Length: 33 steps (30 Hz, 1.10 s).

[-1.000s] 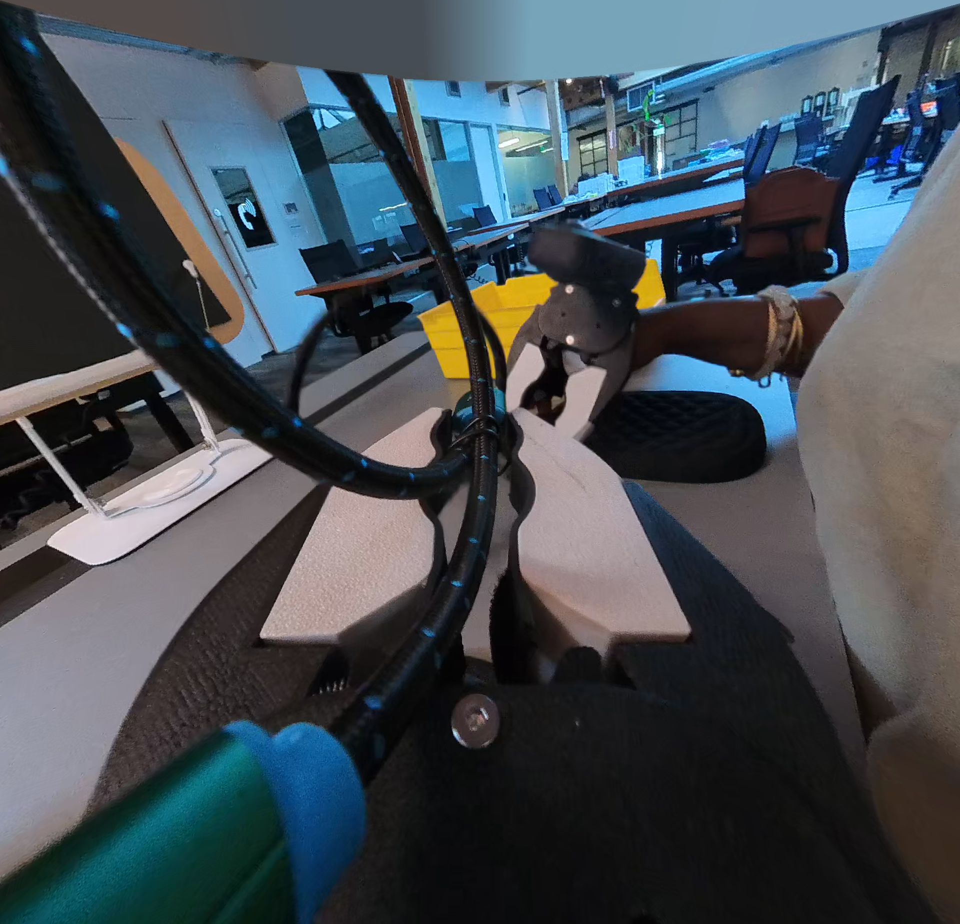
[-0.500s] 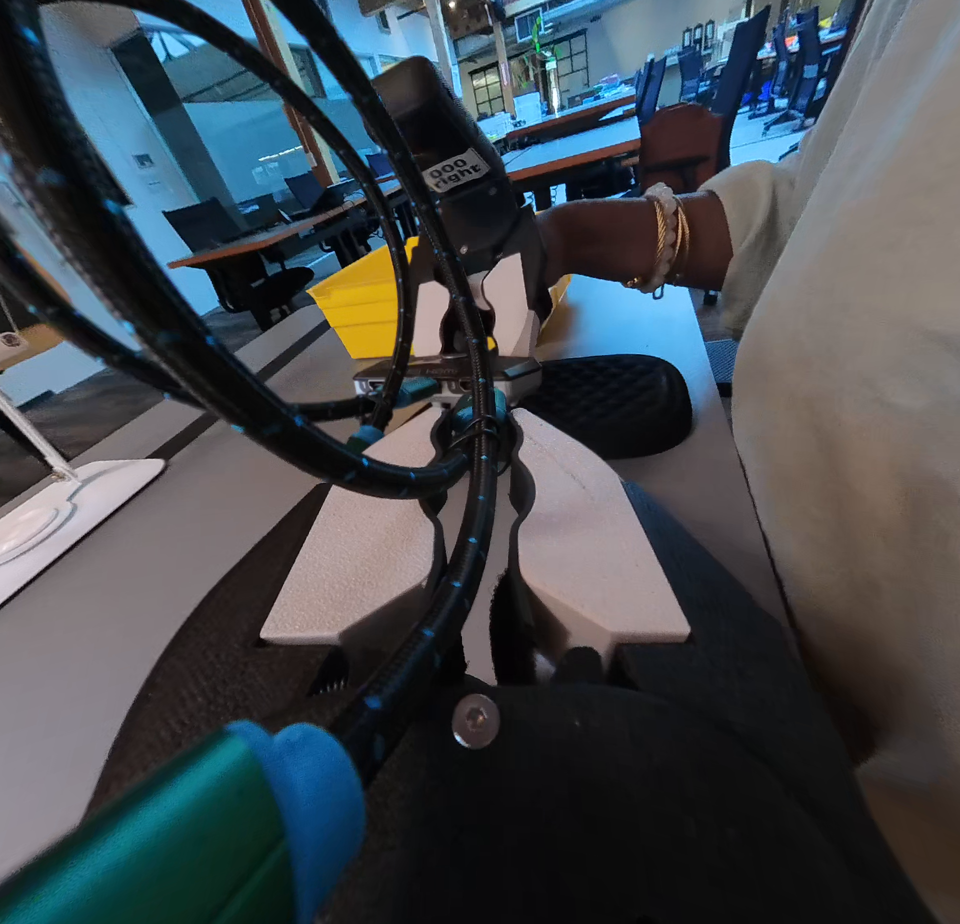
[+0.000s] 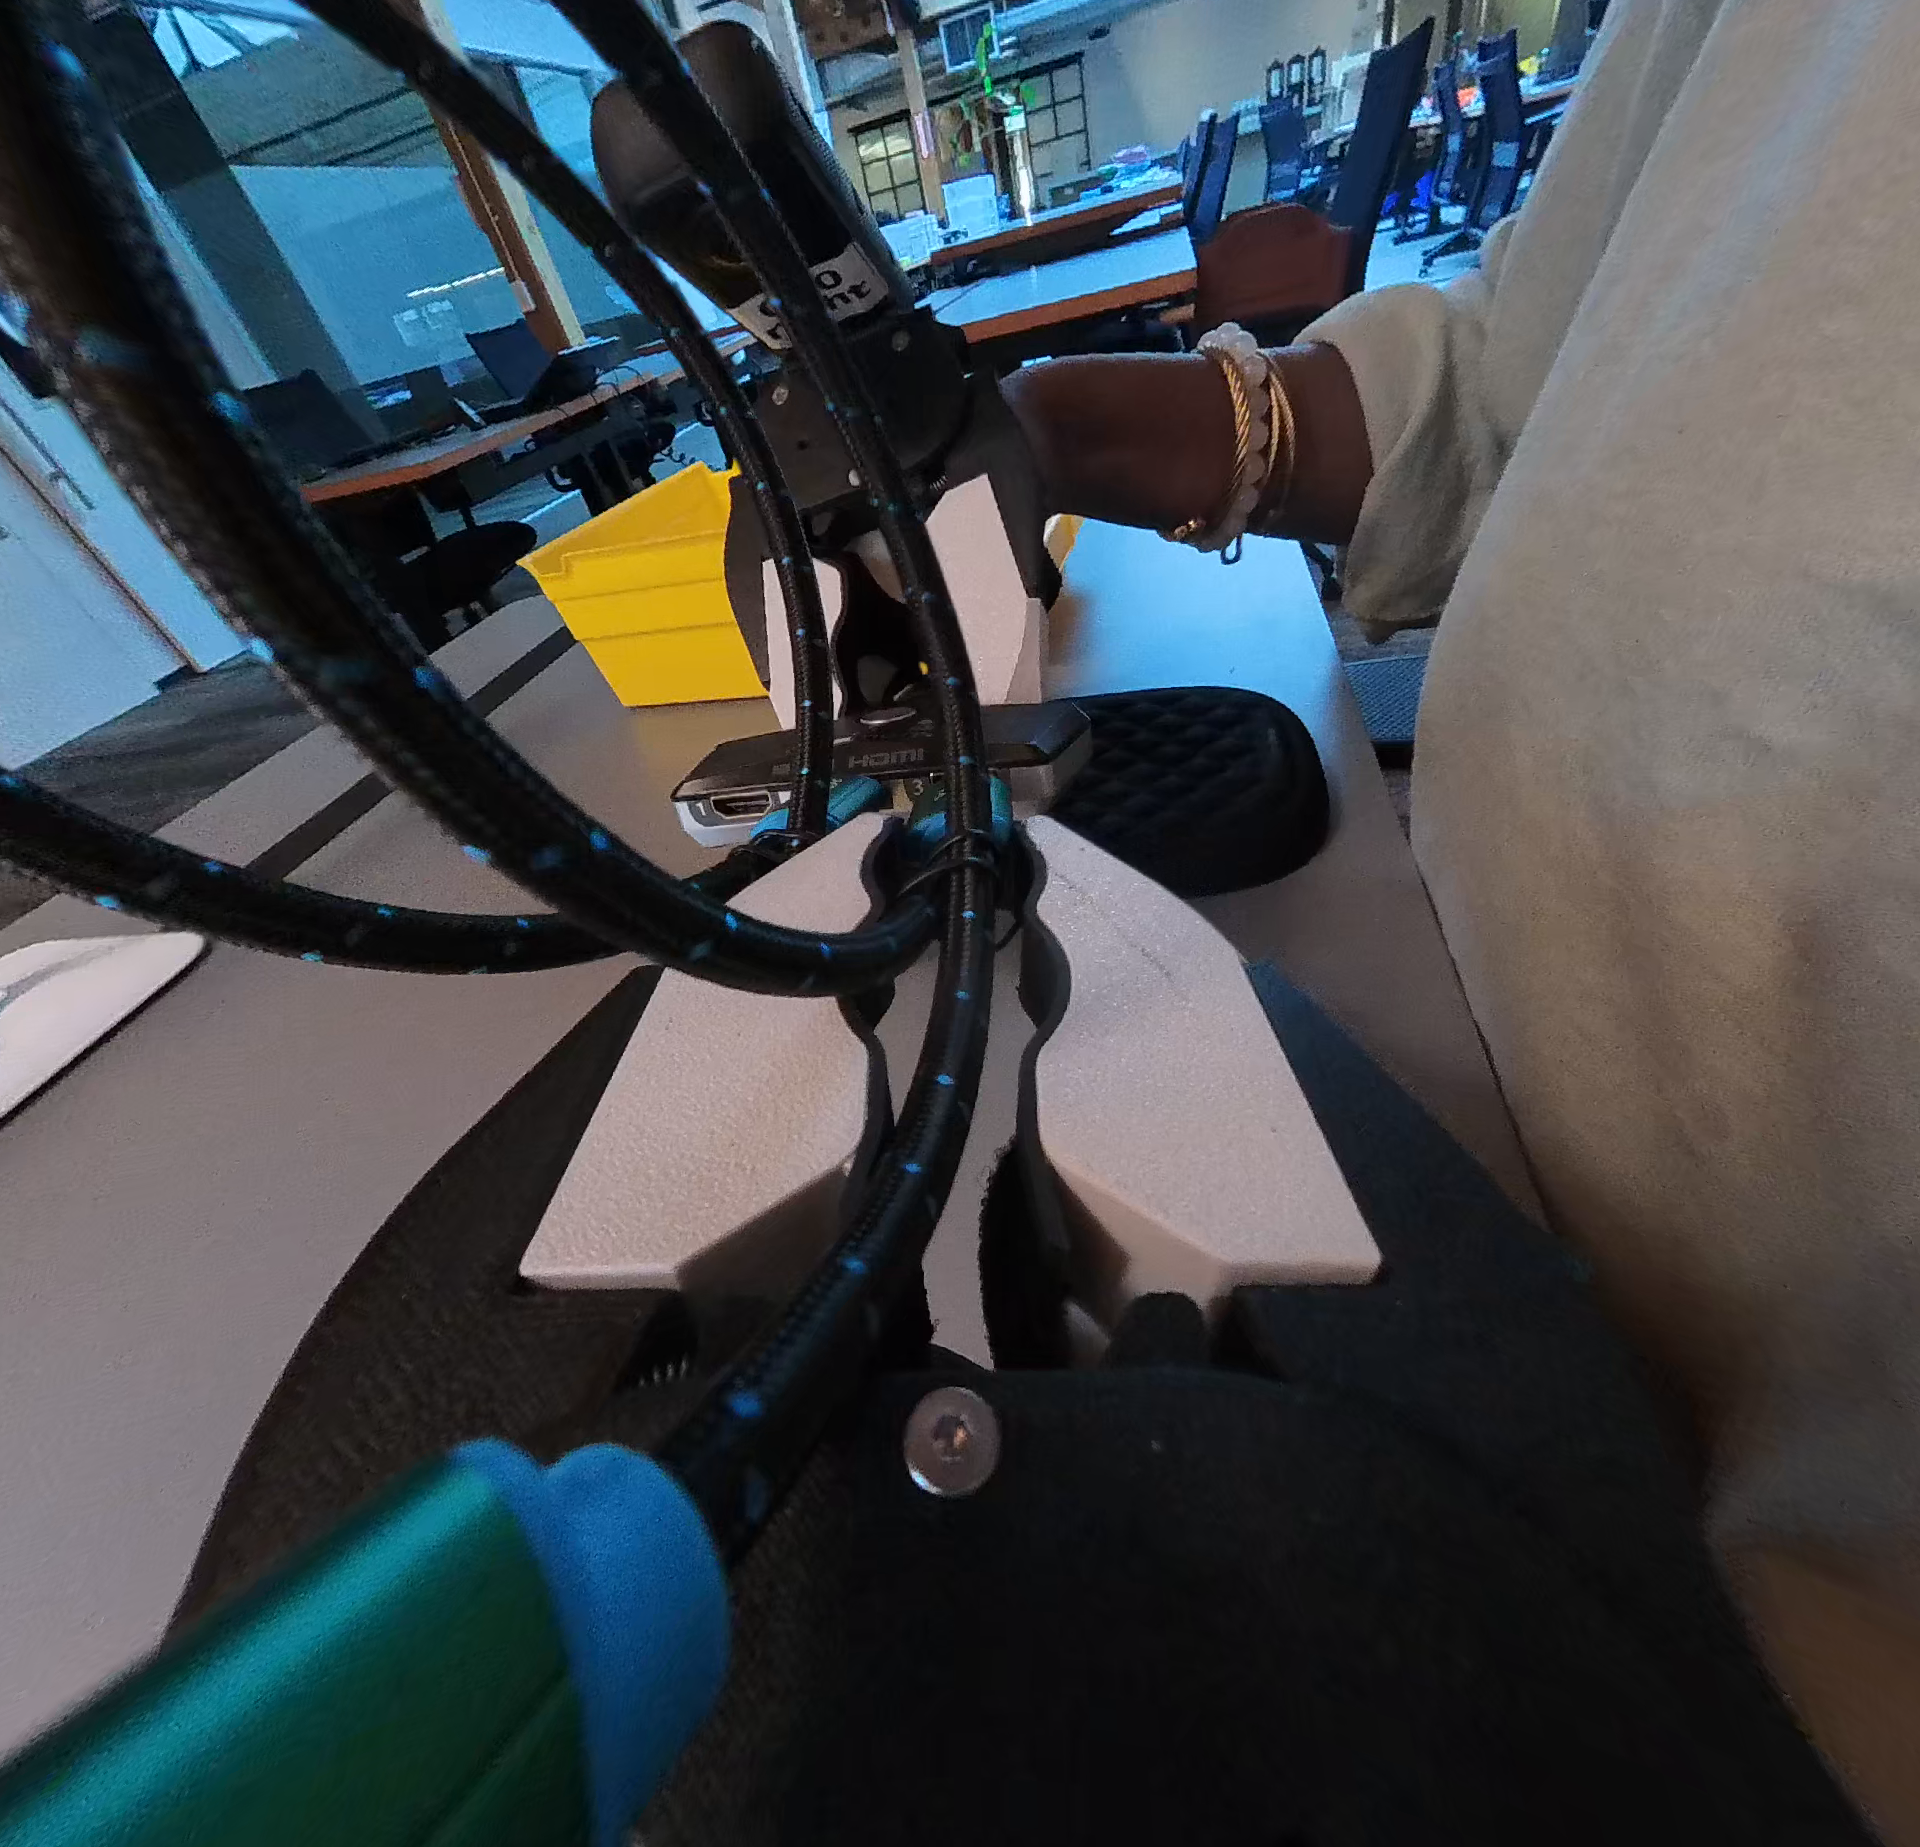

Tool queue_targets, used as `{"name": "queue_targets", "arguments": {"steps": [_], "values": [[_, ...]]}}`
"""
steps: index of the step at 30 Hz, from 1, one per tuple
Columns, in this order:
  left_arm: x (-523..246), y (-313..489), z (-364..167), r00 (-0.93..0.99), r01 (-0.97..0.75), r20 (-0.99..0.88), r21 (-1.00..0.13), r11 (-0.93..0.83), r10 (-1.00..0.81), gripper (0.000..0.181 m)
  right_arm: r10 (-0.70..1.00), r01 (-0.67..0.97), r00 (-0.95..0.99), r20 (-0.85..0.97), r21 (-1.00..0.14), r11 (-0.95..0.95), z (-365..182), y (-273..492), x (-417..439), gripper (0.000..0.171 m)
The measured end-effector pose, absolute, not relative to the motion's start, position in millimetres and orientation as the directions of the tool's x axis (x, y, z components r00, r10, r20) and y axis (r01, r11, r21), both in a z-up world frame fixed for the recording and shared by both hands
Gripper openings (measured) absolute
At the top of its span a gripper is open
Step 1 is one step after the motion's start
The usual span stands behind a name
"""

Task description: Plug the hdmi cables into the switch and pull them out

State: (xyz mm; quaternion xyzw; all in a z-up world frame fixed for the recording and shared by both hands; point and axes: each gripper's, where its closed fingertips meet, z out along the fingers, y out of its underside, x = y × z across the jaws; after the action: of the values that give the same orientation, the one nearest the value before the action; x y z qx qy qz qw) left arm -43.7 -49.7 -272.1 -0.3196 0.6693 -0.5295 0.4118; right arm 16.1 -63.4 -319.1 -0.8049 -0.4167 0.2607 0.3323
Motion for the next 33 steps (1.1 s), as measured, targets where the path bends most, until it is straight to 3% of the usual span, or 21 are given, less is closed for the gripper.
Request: {"name": "queue_targets", "arguments": {"steps": [16, 22, 33], "values": [[-48.0, -55.4, -276.5, -0.500, 0.043, -0.229, -0.970, 0.241, -0.835, 0.020, 0.865, 0.575, 0.495, -0.081, -0.716, -0.396, -322.6, -65.8, 12.8, 0.043], [-45.2, -66.8, -285.3, -0.540, 0.023, -0.294, -0.942, 0.335, -0.789, 0.020, 0.884, 0.684, 0.461, -0.079, -0.603, -0.411, -349.9, -70.9, 12.0, 0.043], [-48.3, -52.7, -281.8, -0.500, -0.057, -0.145, -0.978, 0.200, -0.854, 0.021, 0.837, 0.514, 0.521, -0.168, -0.721, -0.465, -339.9, -64.1, 3.8, 0.043]]}}
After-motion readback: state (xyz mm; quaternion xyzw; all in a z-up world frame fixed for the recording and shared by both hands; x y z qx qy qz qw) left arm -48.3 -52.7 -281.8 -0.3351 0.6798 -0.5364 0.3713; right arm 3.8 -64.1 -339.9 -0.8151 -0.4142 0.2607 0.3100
